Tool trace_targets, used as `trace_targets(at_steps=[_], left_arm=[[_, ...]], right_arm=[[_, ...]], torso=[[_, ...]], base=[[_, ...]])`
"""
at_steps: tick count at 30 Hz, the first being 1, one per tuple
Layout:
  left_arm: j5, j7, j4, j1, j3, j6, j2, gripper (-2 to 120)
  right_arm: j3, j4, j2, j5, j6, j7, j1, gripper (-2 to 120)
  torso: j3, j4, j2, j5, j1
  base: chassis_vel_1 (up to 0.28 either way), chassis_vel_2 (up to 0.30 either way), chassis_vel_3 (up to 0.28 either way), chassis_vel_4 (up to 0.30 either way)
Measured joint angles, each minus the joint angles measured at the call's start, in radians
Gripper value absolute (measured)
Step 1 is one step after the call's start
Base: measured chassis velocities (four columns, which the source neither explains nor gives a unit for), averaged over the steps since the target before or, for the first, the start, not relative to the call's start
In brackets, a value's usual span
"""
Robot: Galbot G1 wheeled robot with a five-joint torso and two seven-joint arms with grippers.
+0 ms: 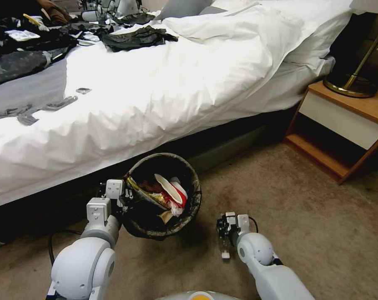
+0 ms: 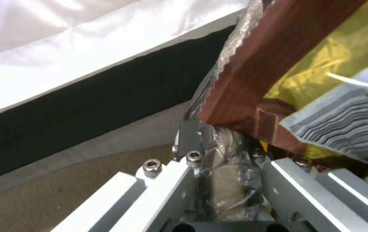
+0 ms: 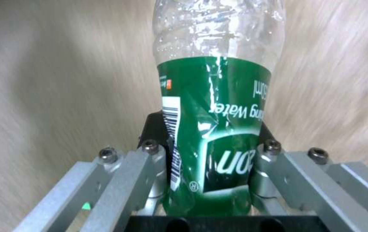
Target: Pick up the trash bin, then pick up the garbage from the floor and place it into the trash bin.
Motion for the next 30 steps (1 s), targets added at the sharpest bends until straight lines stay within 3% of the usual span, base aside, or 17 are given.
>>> trace_targets(at_steps=[10, 12, 13, 16, 17, 20, 24, 30], left_arm=[[0.002, 0.0, -0.002, 0.0, 0.007, 0.0, -0.003, 0], [0.002, 0.0, -0.005, 0.002, 0.008, 0.0, -0.003, 0], [0.002, 0.0, -0.005, 0.002, 0.008, 0.0, -0.003, 0], [0.005, 0.0, -0.008, 0.002, 0.013, 0.0, -0.002, 0], [0.005, 0.0, -0.008, 0.002, 0.013, 0.0, -0.002, 0], [0.032, 0.014, -0.008, 0.004, 0.016, 0.0, -0.003, 0], [0.03, 0.019, -0.01, 0.006, 0.016, 0.0, -0.004, 0], [0.03, 0.019, -0.012, 0.004, 0.019, 0.0, -0.011, 0]], right_arm=[[0.153, 0.422, -0.073, 0.058, -0.015, -0.006, -0.076, 21], [0.197, 0.536, -0.111, 0.129, -0.028, -0.012, -0.062, 21], [0.197, 0.536, -0.111, 0.129, -0.028, -0.012, -0.062, 21], [0.229, 0.659, -0.2, 0.333, -0.065, 0.007, 0.003, 21], [0.229, 0.659, -0.2, 0.333, -0.065, 0.007, 0.003, 21], [0.231, 0.748, -0.301, 0.457, -0.081, 0.001, 0.071, 21], [0.197, 0.781, -0.37, 0.489, -0.064, -0.058, 0.13, 21], [0.091, 0.716, -0.366, 0.493, -0.039, -0.142, 0.246, 21]], torso=[[0.0, -0.0001, 0.0, 0.0001, 0.0], [0.0, -0.0001, 0.0, 0.0003, 0.0], [0.0, -0.0001, 0.0, 0.0003, 0.0], [0.0, -0.0001, 0.0, 0.0003, 0.0], [0.0, -0.0001, 0.0, 0.0003, 0.0], [0.0, 0.0002, 0.0, 0.0003, 0.0], [0.0, -0.0002, 0.0, 0.0001, 0.0], [0.0, 0.0, 0.0, 0.0002, 0.0]], base=[[0.0, 0.0, 0.0, 0.0], [0.0, 0.0, 0.0, 0.0], [0.0, 0.0, 0.0, 0.0], [0.0, 0.0, 0.0, 0.0], [0.0, 0.0, 0.0, 0.0], [0.0, 0.0, 0.0, 0.0], [0.0, 0.0, 0.0, 0.0], [0.0, 0.0, 0.0, 0.0]])
